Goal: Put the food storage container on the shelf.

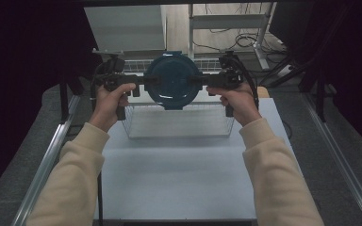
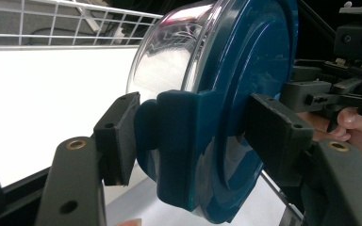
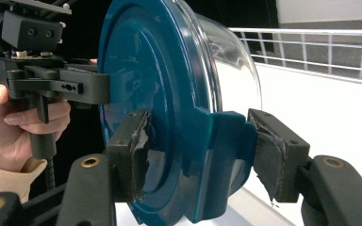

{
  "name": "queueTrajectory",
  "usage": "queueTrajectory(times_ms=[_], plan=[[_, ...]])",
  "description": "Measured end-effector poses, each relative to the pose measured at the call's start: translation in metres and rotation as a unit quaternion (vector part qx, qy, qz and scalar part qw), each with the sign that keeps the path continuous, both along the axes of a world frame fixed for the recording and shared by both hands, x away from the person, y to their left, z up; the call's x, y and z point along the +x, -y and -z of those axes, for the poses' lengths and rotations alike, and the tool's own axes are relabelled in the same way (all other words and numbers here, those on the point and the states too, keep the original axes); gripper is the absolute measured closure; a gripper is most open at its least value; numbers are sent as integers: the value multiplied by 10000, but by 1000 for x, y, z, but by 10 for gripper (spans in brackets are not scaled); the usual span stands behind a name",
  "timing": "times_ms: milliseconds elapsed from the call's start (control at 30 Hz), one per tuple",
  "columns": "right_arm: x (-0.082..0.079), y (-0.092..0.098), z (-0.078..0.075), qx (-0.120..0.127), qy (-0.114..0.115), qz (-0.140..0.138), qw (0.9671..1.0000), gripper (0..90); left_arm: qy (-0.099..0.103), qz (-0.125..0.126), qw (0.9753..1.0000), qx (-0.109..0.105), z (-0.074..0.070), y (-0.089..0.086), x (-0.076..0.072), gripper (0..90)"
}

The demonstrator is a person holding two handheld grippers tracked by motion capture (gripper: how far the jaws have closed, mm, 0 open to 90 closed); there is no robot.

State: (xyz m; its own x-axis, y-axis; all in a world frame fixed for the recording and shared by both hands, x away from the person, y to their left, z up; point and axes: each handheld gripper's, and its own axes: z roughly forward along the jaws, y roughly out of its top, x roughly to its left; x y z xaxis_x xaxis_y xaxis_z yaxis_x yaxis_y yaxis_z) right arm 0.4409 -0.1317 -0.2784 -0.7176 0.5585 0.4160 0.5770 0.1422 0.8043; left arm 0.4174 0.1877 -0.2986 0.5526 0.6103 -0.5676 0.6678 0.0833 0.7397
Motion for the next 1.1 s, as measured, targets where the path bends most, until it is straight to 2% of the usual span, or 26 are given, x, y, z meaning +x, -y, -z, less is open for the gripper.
queueTrajectory(times_ms=[167, 233, 333, 367, 467, 700, 800, 833, 900, 967, 1000, 1100], plan=[[17, 1, 13, -31, -218, 102, 9997, 412, -197, 51, 9998, -48, 16, 2, 19, 376], [22, 2, 17, -51, -316, 144, 9994, 411, -274, 50, 9995, -145, 19, 2, 24, 378], [27, 3, 17, 31, -324, 228, 9992, 410, -312, 50, 9993, -185, 20, 2, 30, 381], [29, 4, 18, 53, -356, 252, 9990, 409, -392, 35, 9990, -216, 20, 2, 33, 381], [35, 5, 21, 239, -570, 412, 9972, 404, -546, -7, 9982, -246, 20, 3, 41, 381], [51, 7, 30, 654, -1193, 809, 9874, 381, -873, -155, 9950, -453, 25, 6, 58, 372], [58, 8, 36, 645, -1450, 841, 9837, 356, -1126, -138, 9917, -603, 34, 7, 68, 343], [60, 9, 38, 713, -1568, 901, 9809, 353, -1152, -143, 9909, -674, 37, 7, 71, 338], [63, 10, 42, 804, -1679, 946, 9780, 352, -1183, -145, 9899, -769, 41, 6, 74, 337], [66, 12, 45, 899, -1840, 1008, 9736, 347, -1159, -160, 9899, -800, 43, 6, 75, 336], [66, 12, 46, 887, -1807, 991, 9745, 346, -1145, -175, 9900, -800, 43, 7, 75, 335], [64, 12, 46, 906, -1782, 1027, 9744, 335, -1114, -176, 9904, -799, 43, 8, 74, 332]])
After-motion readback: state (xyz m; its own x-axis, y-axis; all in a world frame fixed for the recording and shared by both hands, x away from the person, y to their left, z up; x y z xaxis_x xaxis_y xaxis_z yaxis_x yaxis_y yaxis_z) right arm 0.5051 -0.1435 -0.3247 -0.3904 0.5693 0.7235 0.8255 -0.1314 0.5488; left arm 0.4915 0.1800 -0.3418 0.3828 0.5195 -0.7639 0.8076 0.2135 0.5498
